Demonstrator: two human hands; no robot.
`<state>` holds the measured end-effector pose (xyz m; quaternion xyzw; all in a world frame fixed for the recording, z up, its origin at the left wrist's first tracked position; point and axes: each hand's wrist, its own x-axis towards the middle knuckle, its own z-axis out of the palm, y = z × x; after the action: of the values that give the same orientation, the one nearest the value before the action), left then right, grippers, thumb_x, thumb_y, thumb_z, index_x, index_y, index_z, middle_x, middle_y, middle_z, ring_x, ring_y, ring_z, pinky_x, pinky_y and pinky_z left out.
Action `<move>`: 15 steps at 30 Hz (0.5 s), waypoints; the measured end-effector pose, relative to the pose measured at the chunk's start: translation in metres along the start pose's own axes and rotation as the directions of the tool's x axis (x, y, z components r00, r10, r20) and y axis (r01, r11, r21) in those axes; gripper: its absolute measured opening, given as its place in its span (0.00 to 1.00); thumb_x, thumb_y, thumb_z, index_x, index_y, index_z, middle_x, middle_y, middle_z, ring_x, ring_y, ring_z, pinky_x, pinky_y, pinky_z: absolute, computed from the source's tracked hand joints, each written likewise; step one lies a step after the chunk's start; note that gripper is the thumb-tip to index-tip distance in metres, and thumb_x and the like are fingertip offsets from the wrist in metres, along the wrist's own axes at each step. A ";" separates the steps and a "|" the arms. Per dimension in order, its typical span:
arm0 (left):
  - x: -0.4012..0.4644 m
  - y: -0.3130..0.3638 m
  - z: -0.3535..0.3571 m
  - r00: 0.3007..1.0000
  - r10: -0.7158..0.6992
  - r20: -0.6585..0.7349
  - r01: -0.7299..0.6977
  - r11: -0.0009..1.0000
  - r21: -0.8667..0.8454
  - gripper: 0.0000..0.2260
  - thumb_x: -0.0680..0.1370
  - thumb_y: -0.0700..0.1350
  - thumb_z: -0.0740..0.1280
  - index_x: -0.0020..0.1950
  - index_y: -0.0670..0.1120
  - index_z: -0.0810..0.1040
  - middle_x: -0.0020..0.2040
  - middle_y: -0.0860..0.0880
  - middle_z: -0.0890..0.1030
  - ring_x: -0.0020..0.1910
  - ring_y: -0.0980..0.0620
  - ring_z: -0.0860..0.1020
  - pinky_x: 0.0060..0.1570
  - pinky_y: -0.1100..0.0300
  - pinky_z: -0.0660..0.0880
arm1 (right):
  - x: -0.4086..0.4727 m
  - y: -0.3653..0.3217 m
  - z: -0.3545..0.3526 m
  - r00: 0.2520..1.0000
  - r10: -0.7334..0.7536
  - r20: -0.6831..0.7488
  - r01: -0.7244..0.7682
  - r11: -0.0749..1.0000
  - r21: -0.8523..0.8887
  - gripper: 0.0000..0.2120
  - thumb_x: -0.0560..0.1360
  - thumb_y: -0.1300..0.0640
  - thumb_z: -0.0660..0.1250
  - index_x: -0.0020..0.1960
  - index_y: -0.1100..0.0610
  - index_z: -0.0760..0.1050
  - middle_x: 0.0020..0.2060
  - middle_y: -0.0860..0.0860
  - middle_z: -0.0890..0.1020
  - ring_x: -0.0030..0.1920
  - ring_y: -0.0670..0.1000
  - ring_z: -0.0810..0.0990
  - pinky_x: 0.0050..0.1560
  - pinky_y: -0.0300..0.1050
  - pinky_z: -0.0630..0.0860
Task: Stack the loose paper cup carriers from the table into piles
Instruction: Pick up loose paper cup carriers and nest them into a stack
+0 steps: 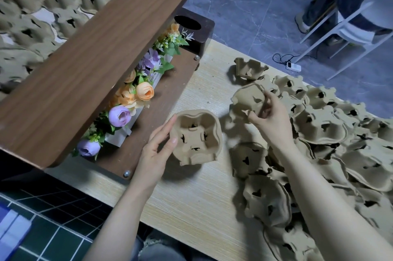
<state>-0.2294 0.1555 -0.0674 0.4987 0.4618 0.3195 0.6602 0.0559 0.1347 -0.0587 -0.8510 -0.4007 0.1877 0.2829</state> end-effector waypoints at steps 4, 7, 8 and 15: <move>0.000 0.004 0.000 0.998 -0.063 0.016 0.064 0.992 -0.110 0.18 0.78 0.45 0.67 0.66 0.61 0.77 0.68 0.56 0.76 0.68 0.57 0.73 0.71 0.49 0.68 | -0.026 -0.024 -0.011 0.998 -0.045 -0.053 0.060 0.943 0.329 0.32 0.70 0.63 0.71 0.71 0.50 0.67 0.45 0.47 0.78 0.44 0.43 0.77 0.54 0.37 0.75; 0.000 0.010 0.003 0.996 -0.086 -0.008 0.084 0.983 -0.160 0.18 0.74 0.49 0.67 0.64 0.54 0.79 0.63 0.55 0.81 0.65 0.53 0.77 0.69 0.45 0.70 | -0.048 -0.044 -0.020 0.995 -0.092 -0.029 0.095 0.883 0.460 0.32 0.72 0.69 0.70 0.71 0.50 0.68 0.41 0.45 0.74 0.39 0.41 0.75 0.47 0.31 0.73; 0.000 0.011 0.003 0.996 -0.085 -0.017 0.082 0.984 -0.160 0.17 0.75 0.48 0.67 0.63 0.53 0.79 0.62 0.54 0.81 0.65 0.52 0.77 0.69 0.44 0.70 | -0.056 -0.051 -0.022 0.994 -0.106 -0.009 0.097 0.866 0.491 0.32 0.72 0.69 0.71 0.71 0.50 0.68 0.42 0.46 0.74 0.40 0.42 0.76 0.47 0.32 0.74; 0.002 0.014 0.008 0.992 -0.105 -0.064 0.096 0.987 -0.130 0.13 0.70 0.62 0.68 0.47 0.58 0.85 0.59 0.47 0.81 0.62 0.49 0.77 0.69 0.39 0.68 | -0.090 -0.075 -0.006 0.959 -0.248 0.133 0.118 0.783 0.611 0.34 0.70 0.69 0.74 0.70 0.49 0.67 0.43 0.43 0.78 0.44 0.42 0.78 0.51 0.43 0.79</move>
<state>-0.2211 0.1586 -0.0544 0.4204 0.4881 0.3319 0.6891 -0.0388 0.1006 0.0017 -0.6511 -0.4292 0.3629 0.5100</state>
